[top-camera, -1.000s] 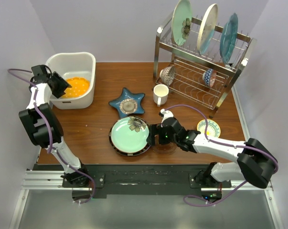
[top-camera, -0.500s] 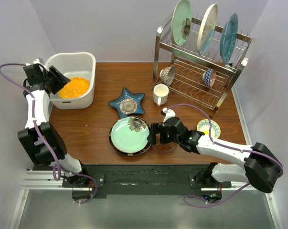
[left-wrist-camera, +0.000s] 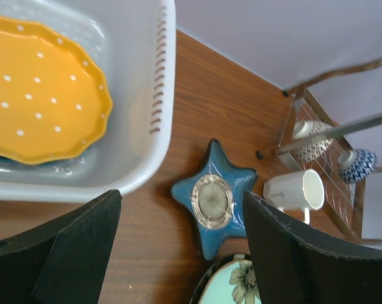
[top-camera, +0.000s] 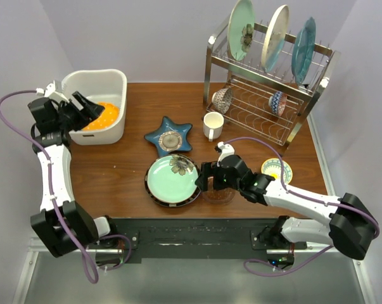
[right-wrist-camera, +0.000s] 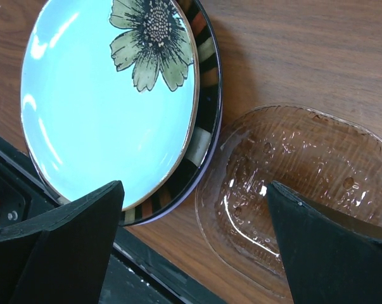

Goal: Place the plates into the plastic bin on the countertop
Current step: Pick up the plate at the center of the board.

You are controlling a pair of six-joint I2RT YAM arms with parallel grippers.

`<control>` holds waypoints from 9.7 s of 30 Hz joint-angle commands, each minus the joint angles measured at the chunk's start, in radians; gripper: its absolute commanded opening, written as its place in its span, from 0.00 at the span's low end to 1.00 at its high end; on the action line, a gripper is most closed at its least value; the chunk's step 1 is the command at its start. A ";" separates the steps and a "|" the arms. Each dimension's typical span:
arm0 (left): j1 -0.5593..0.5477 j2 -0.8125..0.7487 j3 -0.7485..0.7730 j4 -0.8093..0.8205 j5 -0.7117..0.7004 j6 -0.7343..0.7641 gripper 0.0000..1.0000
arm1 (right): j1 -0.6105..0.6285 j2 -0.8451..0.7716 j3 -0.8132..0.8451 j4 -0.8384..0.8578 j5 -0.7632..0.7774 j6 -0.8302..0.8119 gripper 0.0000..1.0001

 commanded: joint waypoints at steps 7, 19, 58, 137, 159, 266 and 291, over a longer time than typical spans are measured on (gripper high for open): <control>-0.029 -0.124 -0.091 -0.027 0.125 0.088 0.82 | 0.002 0.004 0.001 0.054 -0.030 0.038 0.94; -0.152 -0.190 -0.269 -0.041 0.124 0.144 0.76 | 0.002 0.033 0.005 0.115 -0.061 0.073 0.84; -0.560 -0.170 -0.528 0.037 -0.090 0.004 0.65 | 0.002 0.131 0.021 0.223 -0.168 0.132 0.68; -0.669 -0.088 -0.717 0.255 0.021 -0.123 0.61 | 0.002 -0.024 -0.056 0.192 0.010 0.168 0.11; -0.669 -0.050 -0.715 0.342 0.111 -0.143 0.61 | 0.002 -0.052 -0.068 0.174 0.053 0.145 0.11; -0.706 -0.239 -0.579 0.254 0.137 -0.201 0.00 | 0.002 -0.116 -0.104 0.146 0.057 0.129 0.94; -0.511 -0.257 -0.445 0.076 0.226 -0.085 0.00 | 0.002 -0.093 -0.105 0.183 0.039 0.125 0.98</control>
